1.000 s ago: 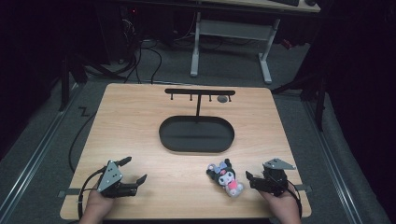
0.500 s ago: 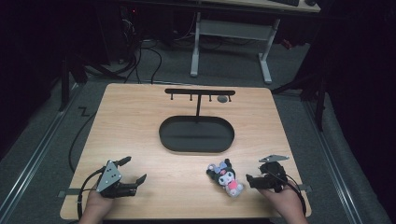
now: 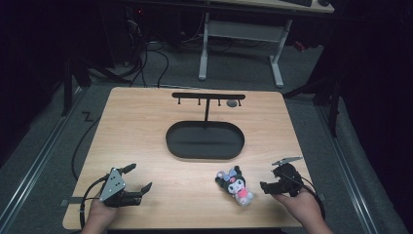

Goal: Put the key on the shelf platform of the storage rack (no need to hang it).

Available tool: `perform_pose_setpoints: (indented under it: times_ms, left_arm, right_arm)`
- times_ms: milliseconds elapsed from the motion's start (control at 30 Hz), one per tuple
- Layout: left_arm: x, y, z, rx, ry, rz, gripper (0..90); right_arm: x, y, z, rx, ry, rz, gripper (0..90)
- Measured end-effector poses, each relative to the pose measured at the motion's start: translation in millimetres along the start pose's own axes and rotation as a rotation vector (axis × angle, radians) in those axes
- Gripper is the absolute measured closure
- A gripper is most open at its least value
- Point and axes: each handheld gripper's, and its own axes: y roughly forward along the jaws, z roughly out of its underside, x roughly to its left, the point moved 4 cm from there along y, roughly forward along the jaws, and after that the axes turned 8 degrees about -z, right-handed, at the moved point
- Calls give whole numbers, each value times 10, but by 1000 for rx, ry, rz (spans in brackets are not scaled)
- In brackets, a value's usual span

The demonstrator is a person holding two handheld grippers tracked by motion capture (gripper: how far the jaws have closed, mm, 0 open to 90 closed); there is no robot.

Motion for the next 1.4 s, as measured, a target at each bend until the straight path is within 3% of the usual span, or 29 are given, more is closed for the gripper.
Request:
perform_pose_setpoints:
  times_ms: [633, 1067, 1400]
  left_arm:
    - [11, -3, 4, 10, 1, 2, 145]
    - [-15, 1, -3, 11, -6, 11, 145]
    - [-11, -11, -5, 12, -2, 16, 145]
  right_arm:
    - [15, -10, -86, 140, -77, 24, 185]
    - [3, -57, -142, 205, -64, 8, 197]
    - [109, -147, -209, 221, -85, -8, 190]
